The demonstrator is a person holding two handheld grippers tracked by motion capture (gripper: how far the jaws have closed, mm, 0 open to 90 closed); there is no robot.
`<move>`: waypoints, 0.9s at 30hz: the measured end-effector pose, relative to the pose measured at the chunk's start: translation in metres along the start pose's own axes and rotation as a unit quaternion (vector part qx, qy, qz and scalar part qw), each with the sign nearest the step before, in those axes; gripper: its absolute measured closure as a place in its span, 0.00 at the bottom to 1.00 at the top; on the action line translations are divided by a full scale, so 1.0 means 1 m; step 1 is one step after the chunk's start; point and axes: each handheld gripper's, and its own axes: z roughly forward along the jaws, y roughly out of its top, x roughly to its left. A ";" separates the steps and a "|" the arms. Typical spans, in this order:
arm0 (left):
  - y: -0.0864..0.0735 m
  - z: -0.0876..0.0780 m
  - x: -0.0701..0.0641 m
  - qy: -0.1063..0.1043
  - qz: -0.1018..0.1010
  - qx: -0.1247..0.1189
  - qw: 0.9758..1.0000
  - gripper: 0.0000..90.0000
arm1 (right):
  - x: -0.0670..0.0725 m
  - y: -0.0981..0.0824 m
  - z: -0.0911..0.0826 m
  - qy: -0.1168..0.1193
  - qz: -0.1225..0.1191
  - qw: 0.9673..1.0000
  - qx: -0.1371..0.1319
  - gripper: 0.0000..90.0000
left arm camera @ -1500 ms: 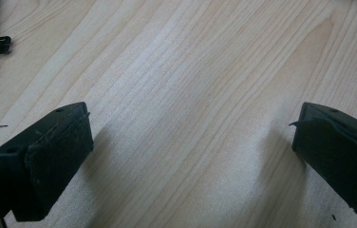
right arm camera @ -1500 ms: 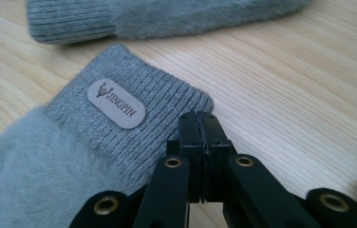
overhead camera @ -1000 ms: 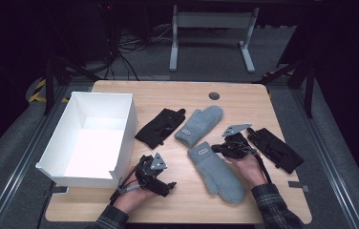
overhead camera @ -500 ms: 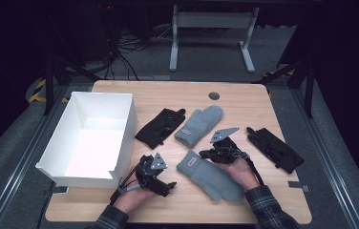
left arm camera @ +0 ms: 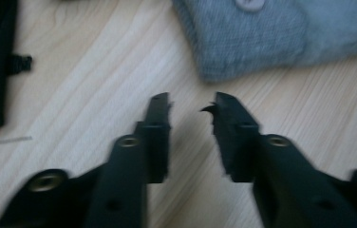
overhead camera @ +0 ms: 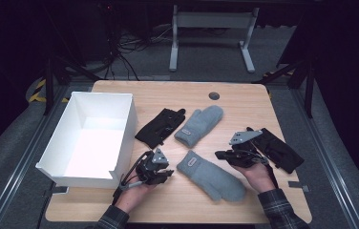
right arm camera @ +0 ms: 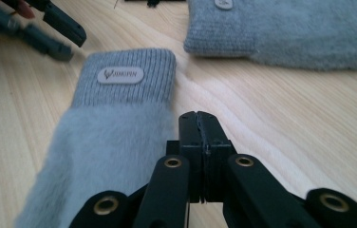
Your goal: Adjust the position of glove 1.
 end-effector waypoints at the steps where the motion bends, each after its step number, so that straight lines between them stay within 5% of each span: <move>1: 0.000 0.000 0.000 0.000 0.000 0.000 1.000 0.94 | 0.000 0.000 0.000 0.000 0.000 1.000 0.000 1.00; 3: 0.007 -0.002 -0.001 -0.005 0.002 -0.010 1.000 1.00 | 0.002 -0.007 -0.007 0.000 0.006 1.000 -0.001 1.00; 18: 0.070 0.032 0.005 -0.034 0.033 -0.022 0.999 1.00 | 0.030 -0.050 -0.036 0.011 0.014 1.000 0.005 1.00; 27: 0.072 0.054 0.003 -0.033 0.051 0.003 0.998 1.00 | 0.049 -0.072 -0.044 0.026 0.009 0.999 0.017 1.00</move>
